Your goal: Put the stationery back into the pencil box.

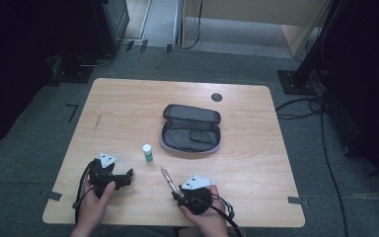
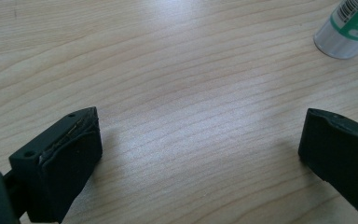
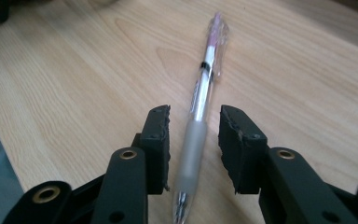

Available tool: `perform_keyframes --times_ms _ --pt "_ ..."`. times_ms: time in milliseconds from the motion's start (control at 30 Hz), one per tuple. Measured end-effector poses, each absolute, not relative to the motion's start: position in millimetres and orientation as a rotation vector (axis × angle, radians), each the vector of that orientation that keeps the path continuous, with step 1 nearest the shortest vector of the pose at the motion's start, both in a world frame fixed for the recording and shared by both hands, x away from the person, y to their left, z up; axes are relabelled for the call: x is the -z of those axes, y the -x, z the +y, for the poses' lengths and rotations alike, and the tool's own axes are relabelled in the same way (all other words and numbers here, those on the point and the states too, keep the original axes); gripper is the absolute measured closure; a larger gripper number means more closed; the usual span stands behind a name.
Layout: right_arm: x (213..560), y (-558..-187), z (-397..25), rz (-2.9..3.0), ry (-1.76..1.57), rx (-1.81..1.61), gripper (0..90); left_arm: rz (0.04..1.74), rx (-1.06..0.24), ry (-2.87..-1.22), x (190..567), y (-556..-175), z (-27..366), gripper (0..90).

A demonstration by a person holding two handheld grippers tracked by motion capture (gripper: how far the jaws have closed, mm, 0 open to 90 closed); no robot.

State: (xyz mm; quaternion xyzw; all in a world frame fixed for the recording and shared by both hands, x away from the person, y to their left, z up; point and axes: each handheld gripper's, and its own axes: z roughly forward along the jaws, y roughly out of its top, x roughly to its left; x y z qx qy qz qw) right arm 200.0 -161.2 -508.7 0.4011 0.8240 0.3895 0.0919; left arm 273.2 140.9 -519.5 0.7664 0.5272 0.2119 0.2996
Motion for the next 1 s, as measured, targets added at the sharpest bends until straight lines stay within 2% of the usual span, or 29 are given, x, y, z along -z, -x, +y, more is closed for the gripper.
perform_keyframes --times_ms 533,733,1000 --pt "514 -186 -156 2.398 -1.100 -1.021 72.2 1.401 -0.562 -2.034 519 -273 141 0.0" --pt "515 -186 -159 2.415 -1.097 -1.047 80.4 1.400 -0.563 -2.035 519 -273 141 0.0" --pt "513 -191 -168 2.419 -1.146 -1.080 81.3 1.401 -0.562 -2.033 520 -273 141 0.0"
